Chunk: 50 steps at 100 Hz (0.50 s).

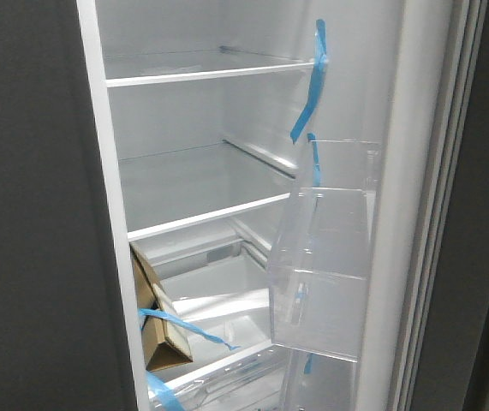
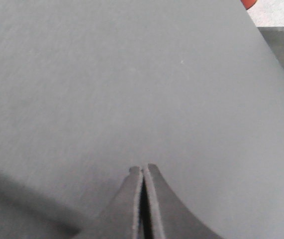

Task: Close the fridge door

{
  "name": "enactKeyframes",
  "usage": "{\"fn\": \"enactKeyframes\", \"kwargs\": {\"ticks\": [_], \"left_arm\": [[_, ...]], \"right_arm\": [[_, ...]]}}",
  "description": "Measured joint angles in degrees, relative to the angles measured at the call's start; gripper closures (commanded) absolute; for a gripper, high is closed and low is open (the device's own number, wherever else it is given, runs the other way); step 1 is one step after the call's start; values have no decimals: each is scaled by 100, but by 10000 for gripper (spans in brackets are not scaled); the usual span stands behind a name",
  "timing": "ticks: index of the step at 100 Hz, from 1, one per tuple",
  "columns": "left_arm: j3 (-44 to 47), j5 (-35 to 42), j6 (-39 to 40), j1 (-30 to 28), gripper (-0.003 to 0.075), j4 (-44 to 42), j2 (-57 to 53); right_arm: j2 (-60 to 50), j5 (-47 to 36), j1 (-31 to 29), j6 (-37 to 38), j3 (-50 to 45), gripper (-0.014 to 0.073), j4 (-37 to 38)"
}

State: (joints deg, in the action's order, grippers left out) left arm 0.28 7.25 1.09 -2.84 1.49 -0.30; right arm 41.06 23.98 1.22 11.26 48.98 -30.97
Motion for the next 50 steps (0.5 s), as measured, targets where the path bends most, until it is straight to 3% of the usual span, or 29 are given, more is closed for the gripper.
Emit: {"fn": "enactKeyframes", "kwargs": {"ticks": [26, 50], "left_arm": [[0, 0, 0, 0, 740, 0, 0], [0, 0, 0, 0, 740, 0, 0]], "right_arm": [[446, -24, 0, -70, 11, 639, -346], [875, 80, 10, -1181, 93, 639, -1154]]}}
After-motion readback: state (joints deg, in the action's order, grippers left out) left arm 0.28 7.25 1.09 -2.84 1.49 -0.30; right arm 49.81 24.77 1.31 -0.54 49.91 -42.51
